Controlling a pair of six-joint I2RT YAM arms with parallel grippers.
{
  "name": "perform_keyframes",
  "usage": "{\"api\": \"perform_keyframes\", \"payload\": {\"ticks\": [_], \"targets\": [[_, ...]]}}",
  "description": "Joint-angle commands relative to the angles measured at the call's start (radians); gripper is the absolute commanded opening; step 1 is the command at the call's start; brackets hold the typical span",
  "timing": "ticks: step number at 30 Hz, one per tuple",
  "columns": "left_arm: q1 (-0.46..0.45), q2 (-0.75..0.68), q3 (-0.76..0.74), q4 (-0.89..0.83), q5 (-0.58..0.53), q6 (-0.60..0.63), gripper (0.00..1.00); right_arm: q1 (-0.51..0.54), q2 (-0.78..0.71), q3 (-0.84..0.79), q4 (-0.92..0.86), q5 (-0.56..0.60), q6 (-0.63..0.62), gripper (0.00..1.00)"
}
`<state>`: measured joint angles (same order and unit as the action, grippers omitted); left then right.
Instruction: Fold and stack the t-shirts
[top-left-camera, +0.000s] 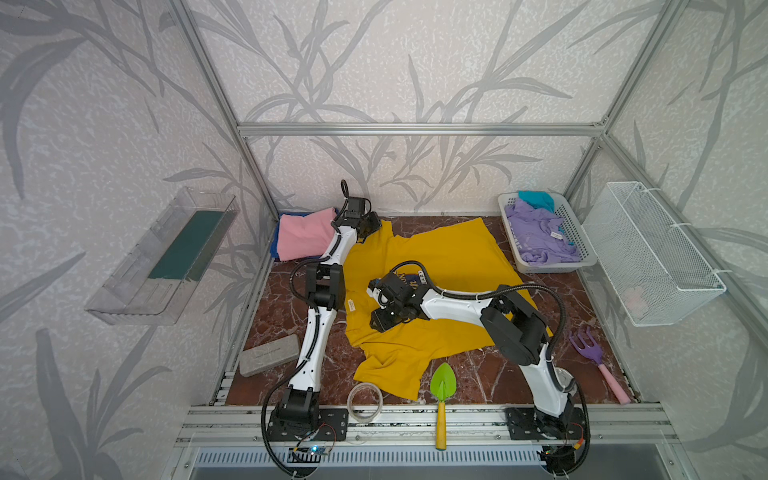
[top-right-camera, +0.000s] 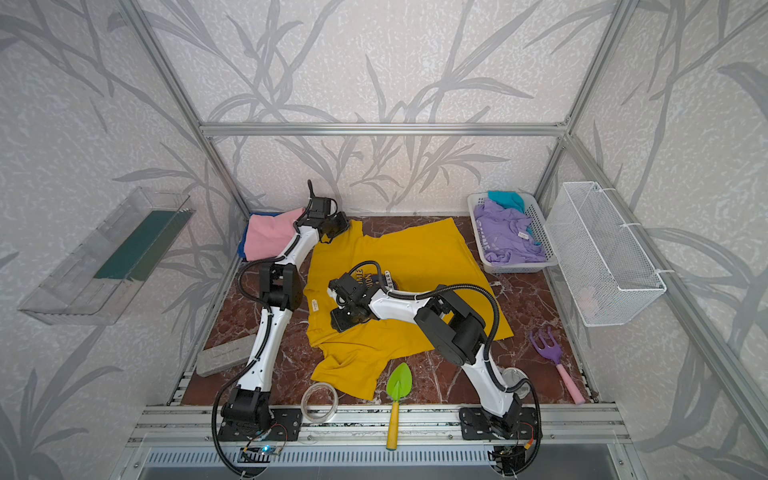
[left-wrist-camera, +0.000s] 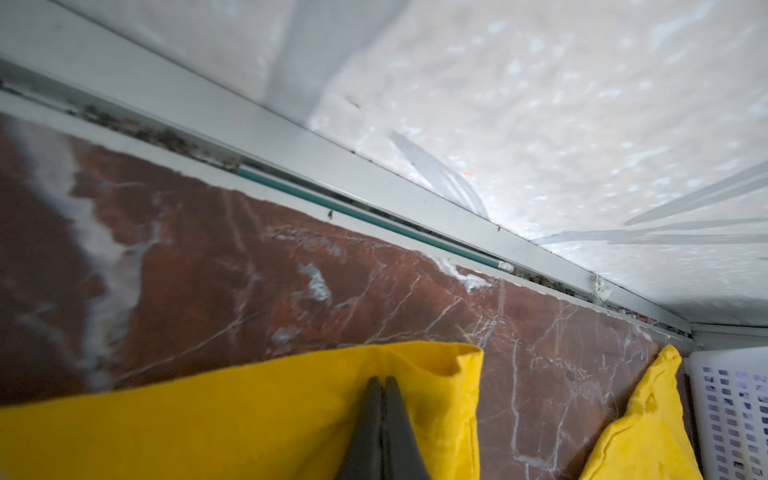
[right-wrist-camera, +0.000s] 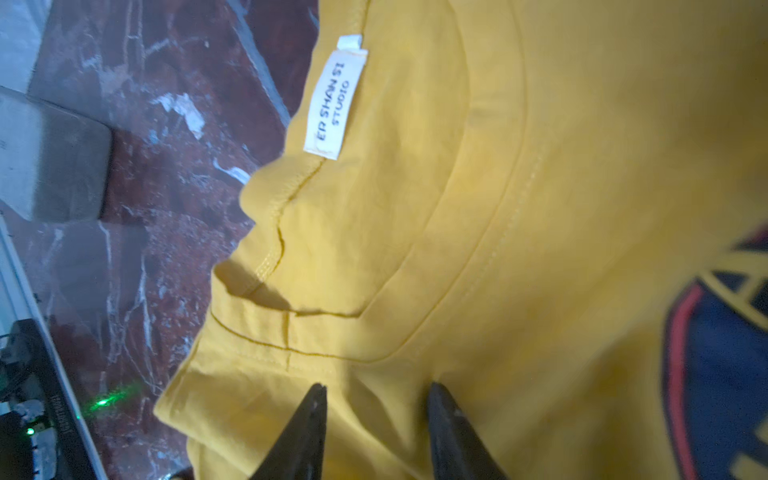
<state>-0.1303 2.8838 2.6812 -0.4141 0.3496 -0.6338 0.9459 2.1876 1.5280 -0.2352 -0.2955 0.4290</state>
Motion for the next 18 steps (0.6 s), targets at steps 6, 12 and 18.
{"api": "perform_keyframes", "payload": {"ticks": [6, 12, 18], "targets": [[0.039, -0.147, 0.026, 0.074, -0.004, 0.01, 0.23, -0.017, 0.105, 0.076, 0.054, -0.122, 0.067, 0.48], [0.051, -0.392, -0.195, 0.02, 0.076, 0.066, 0.28, -0.093, -0.046, -0.03, 0.158, -0.116, 0.076, 0.49], [0.048, -0.682, -0.602, 0.065, 0.101, 0.093, 0.28, -0.233, -0.278, -0.12, -0.012, 0.05, -0.1, 0.49]]}}
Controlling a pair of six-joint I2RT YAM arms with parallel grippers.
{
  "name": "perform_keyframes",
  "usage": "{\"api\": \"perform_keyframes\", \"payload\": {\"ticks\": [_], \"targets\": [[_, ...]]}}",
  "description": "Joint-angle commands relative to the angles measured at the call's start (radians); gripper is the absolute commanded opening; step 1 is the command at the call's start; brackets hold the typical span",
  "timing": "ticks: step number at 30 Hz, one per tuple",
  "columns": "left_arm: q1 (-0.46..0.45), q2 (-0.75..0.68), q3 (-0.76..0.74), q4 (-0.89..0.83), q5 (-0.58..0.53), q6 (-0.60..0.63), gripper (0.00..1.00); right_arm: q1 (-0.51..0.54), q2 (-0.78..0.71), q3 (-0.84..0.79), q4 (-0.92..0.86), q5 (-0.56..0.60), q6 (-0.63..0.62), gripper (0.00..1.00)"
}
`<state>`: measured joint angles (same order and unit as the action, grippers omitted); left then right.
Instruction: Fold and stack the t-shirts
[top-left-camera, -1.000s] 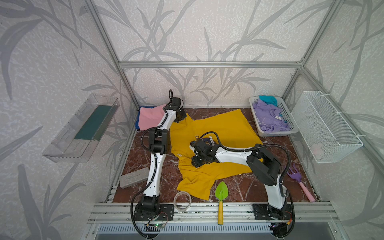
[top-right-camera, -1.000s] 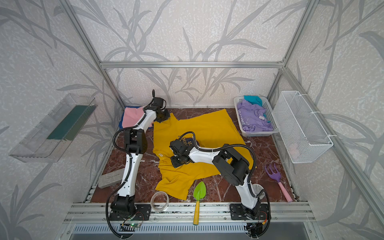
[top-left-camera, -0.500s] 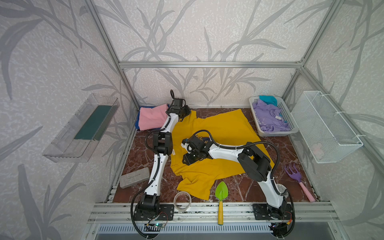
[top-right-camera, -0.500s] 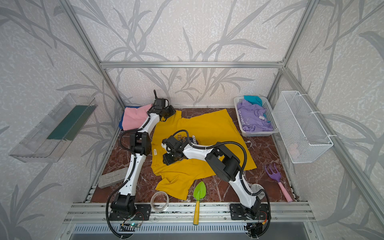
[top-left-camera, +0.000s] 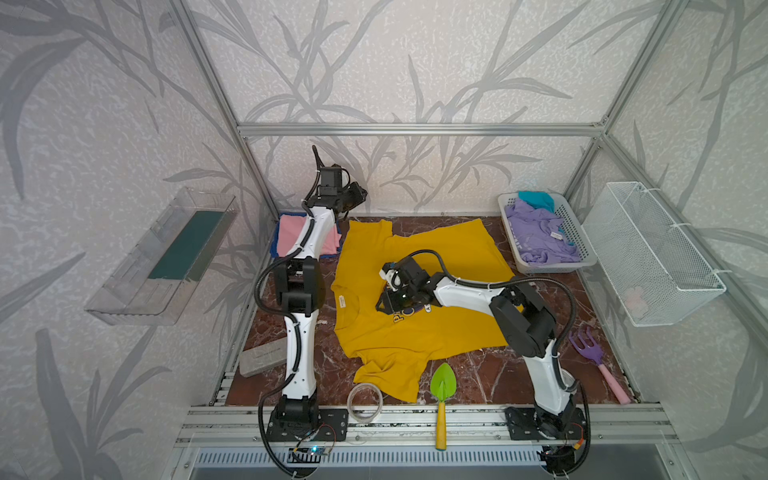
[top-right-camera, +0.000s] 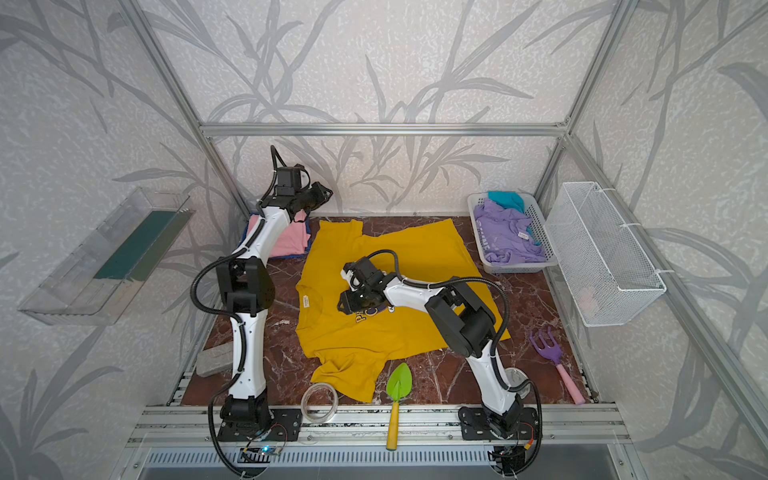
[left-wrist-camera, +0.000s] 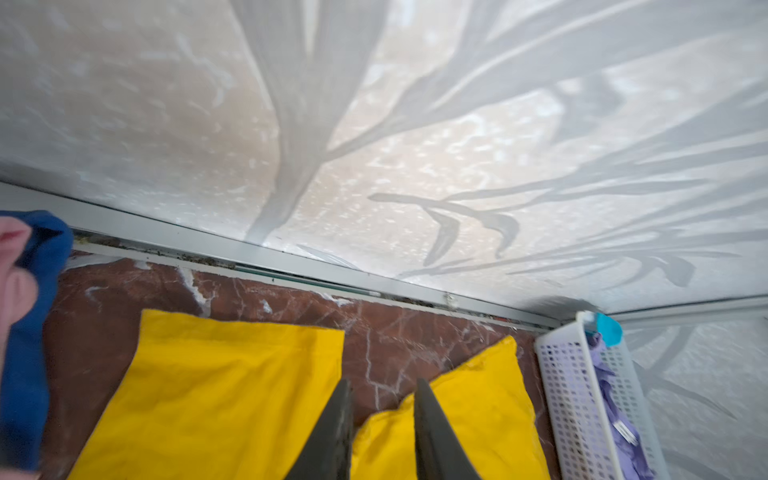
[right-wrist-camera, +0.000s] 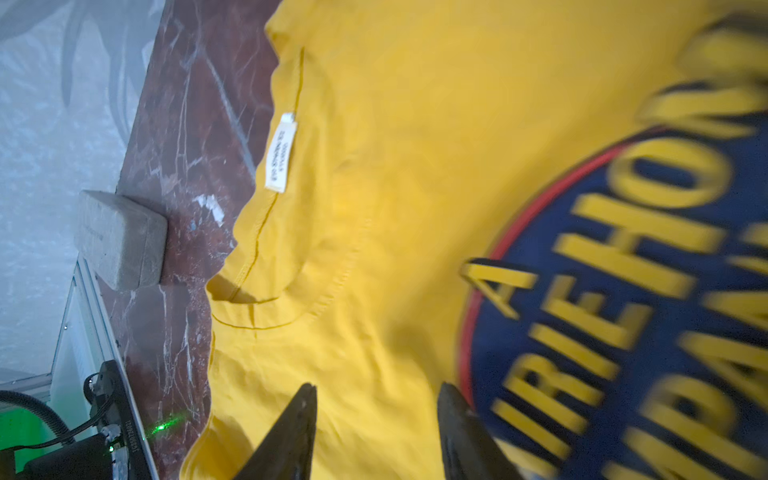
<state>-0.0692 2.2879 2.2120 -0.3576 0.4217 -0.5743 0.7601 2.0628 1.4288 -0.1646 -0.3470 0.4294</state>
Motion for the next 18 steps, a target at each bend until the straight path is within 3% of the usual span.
{"api": "perform_keyframes", "payload": {"ticks": [1, 7, 10, 14, 18], "targets": [[-0.014, -0.132, -0.194, 0.009, 0.017, 0.039, 0.28, -0.071, -0.199, -0.037, -0.113, 0.154, -0.129, 0.49], [-0.013, -0.35, -0.472, -0.004, -0.034, 0.069, 0.29, -0.21, -0.413, -0.069, -0.284, 0.402, -0.203, 0.5], [-0.012, -0.43, -0.565, 0.004, -0.056, 0.073, 0.29, -0.253, -0.462, -0.051, -0.301, 0.528, -0.262, 0.57], [-0.012, -0.473, -0.581, -0.036, -0.111, 0.1, 0.38, -0.302, -0.426, 0.033, -0.328, 0.589, -0.332, 0.67], [-0.011, -0.395, -0.475, -0.121, -0.146, 0.128, 0.5, -0.364, -0.298, 0.159, -0.371, 0.57, -0.348, 0.75]]}}
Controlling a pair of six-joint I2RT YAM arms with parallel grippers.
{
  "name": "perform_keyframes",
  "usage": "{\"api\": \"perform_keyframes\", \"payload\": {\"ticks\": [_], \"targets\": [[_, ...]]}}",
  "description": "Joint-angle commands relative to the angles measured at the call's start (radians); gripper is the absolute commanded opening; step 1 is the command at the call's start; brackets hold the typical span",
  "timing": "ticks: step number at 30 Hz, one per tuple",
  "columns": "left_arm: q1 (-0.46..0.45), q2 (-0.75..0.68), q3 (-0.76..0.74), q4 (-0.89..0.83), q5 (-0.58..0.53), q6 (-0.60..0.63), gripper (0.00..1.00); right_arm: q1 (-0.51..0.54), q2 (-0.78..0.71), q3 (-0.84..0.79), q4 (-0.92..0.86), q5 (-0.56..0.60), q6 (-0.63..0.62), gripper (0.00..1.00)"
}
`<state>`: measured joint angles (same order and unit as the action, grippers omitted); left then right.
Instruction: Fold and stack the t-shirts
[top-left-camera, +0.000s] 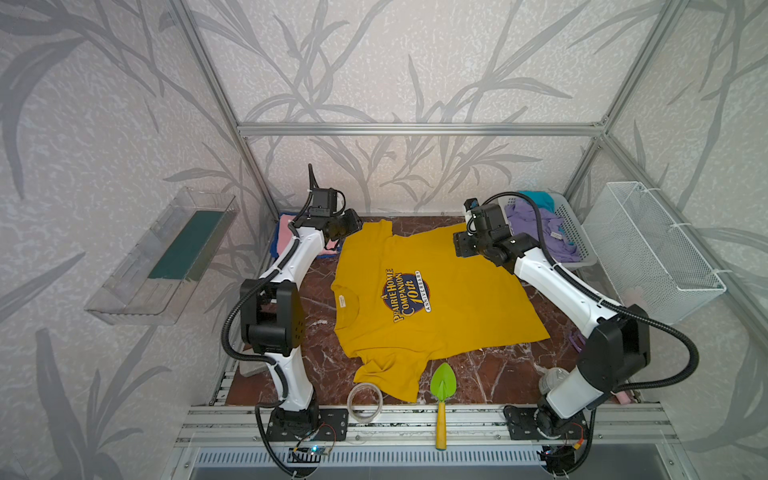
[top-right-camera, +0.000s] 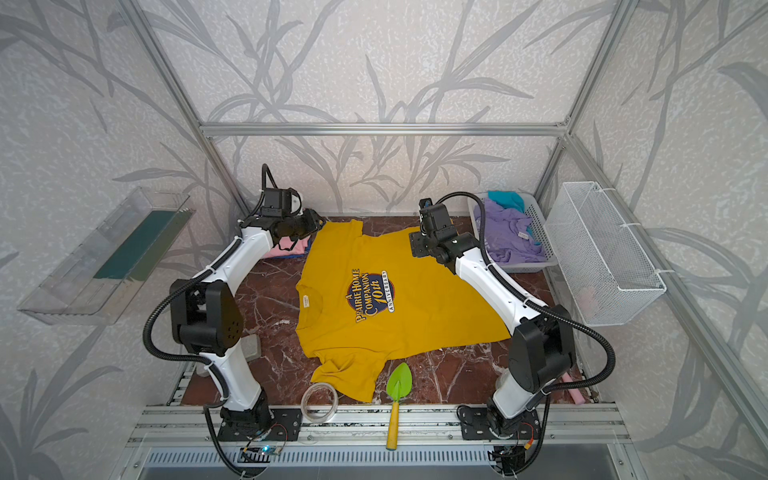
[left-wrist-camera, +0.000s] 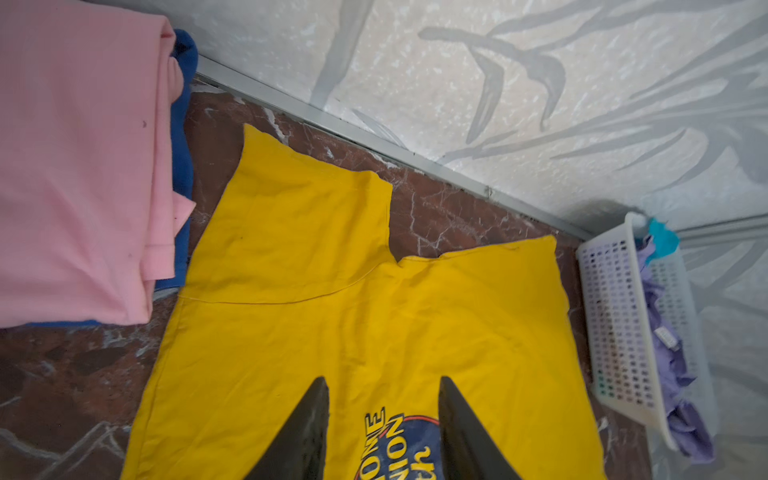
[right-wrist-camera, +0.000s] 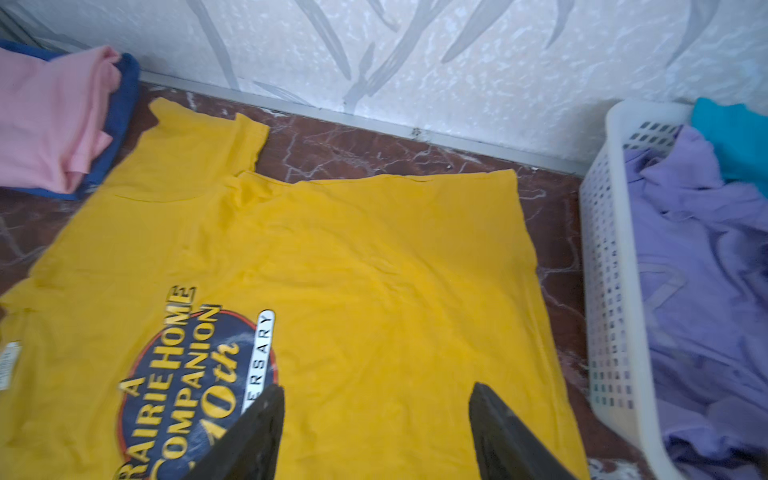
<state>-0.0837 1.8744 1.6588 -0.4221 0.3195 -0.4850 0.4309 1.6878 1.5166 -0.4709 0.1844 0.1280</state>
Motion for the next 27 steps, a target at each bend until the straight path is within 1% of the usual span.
{"api": "perform_keyframes", "payload": {"ticks": [1, 2, 3, 6, 9, 11, 13, 19, 20, 22, 27], "targets": [[0.004, 0.061, 0.118, -0.074, -0.033, 0.043, 0.52, -0.051, 0.119, 0.114, -0.079, 0.029, -0.053, 0.75], [0.001, 0.103, 0.157, -0.09, -0.02, 0.046, 0.55, -0.06, 0.153, 0.152, -0.087, 0.029, -0.06, 0.77], [0.0, 0.163, 0.227, -0.128, -0.013, 0.049, 0.56, -0.069, 0.202, 0.194, -0.095, 0.029, -0.077, 0.8], [-0.009, 0.351, 0.466, -0.293, -0.058, 0.078, 0.59, -0.09, 0.361, 0.351, -0.141, 0.072, -0.105, 0.87], [-0.013, 0.514, 0.679, -0.42, -0.096, 0.096, 0.61, -0.114, 0.526, 0.534, -0.203, 0.094, -0.111, 0.91], [-0.014, 0.599, 0.784, -0.454, -0.113, 0.095, 0.62, -0.128, 0.625, 0.657, -0.24, 0.081, -0.105, 0.92], [-0.017, 0.662, 0.851, -0.449, -0.137, 0.094, 0.62, -0.143, 0.727, 0.792, -0.281, 0.065, -0.097, 0.92], [-0.014, 0.774, 0.939, -0.422, -0.242, 0.094, 0.68, -0.18, 1.035, 1.254, -0.427, 0.01, -0.036, 0.93], [-0.012, 0.788, 0.951, -0.423, -0.246, 0.095, 0.68, -0.186, 1.068, 1.301, -0.431, -0.007, -0.027, 0.92], [-0.009, 0.808, 0.958, -0.414, -0.253, 0.095, 0.69, -0.199, 1.106, 1.332, -0.41, -0.028, -0.006, 0.9], [-0.006, 0.837, 0.956, -0.392, -0.253, 0.09, 0.7, -0.25, 1.072, 1.175, -0.302, -0.111, 0.135, 0.87]]}}
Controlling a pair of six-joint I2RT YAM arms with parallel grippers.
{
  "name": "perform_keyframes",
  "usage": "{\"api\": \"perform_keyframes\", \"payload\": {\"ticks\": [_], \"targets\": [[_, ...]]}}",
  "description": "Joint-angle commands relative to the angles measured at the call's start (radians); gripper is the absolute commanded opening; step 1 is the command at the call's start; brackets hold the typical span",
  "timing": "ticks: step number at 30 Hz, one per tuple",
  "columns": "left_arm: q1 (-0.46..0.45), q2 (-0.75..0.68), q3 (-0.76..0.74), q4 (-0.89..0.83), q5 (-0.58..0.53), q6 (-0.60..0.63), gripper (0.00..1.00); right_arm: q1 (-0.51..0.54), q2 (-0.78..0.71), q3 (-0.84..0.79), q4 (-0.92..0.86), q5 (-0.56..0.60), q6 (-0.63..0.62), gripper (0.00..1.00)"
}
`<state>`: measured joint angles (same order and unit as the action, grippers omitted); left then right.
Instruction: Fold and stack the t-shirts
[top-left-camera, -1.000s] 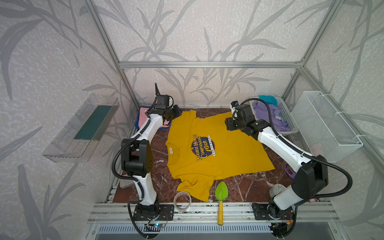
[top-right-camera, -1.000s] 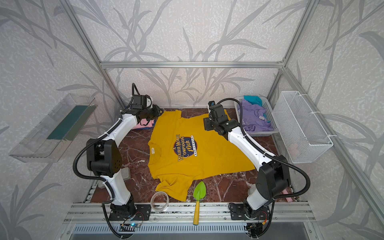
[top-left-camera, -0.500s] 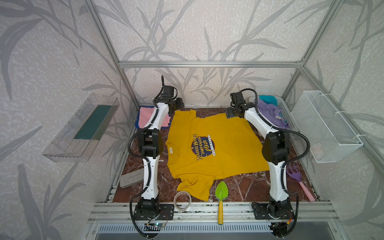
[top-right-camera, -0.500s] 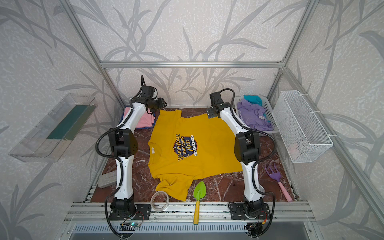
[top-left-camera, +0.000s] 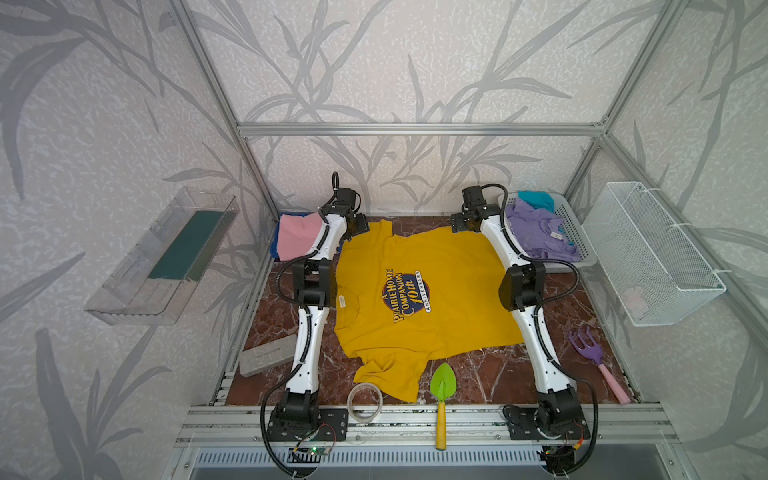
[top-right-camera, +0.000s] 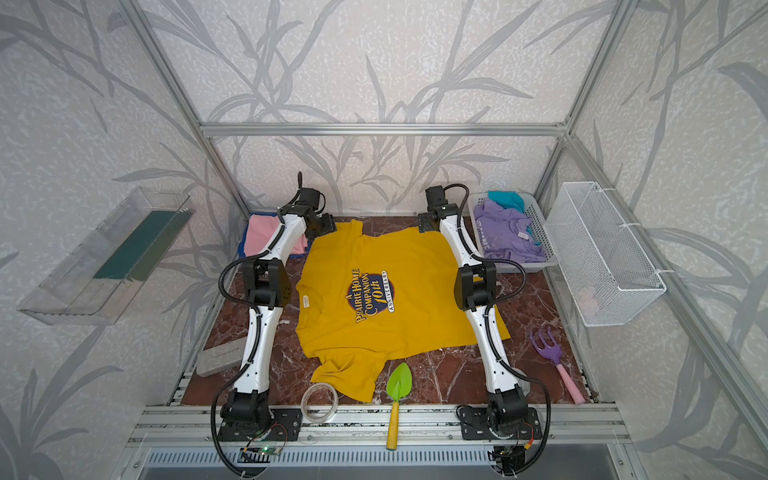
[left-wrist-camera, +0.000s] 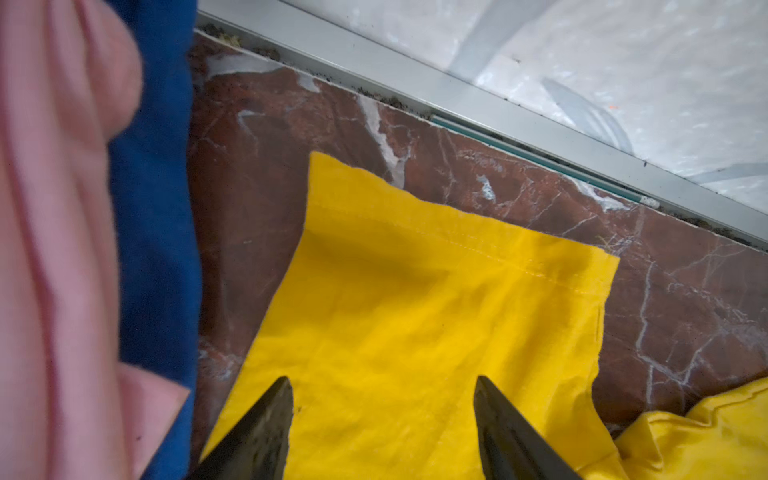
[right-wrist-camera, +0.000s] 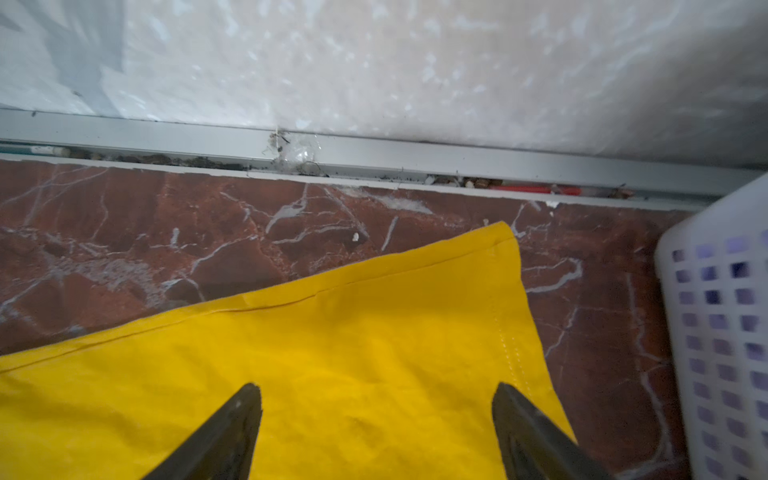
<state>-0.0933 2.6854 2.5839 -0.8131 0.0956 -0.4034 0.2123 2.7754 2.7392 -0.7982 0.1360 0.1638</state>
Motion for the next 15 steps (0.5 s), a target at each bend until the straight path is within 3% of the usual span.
{"api": "perform_keyframes", "payload": {"ticks": [1, 6, 11, 15], "targets": [[0.003, 0.031, 0.032, 0.003, -0.029, 0.008, 0.7, -0.041, -0.012, -0.053, 0.022, -0.064, 0.122, 0.87], [0.004, 0.048, 0.031, 0.015, -0.039, 0.009, 0.71, -0.062, 0.04, 0.027, -0.057, -0.021, 0.151, 0.88], [0.004, 0.061, 0.021, 0.021, -0.023, -0.003, 0.71, -0.07, 0.036, 0.006, -0.1, 0.05, 0.167, 0.89], [0.004, 0.077, 0.019, 0.024, -0.012, -0.015, 0.71, -0.074, 0.047, 0.004, -0.088, -0.026, 0.176, 0.85]]}}
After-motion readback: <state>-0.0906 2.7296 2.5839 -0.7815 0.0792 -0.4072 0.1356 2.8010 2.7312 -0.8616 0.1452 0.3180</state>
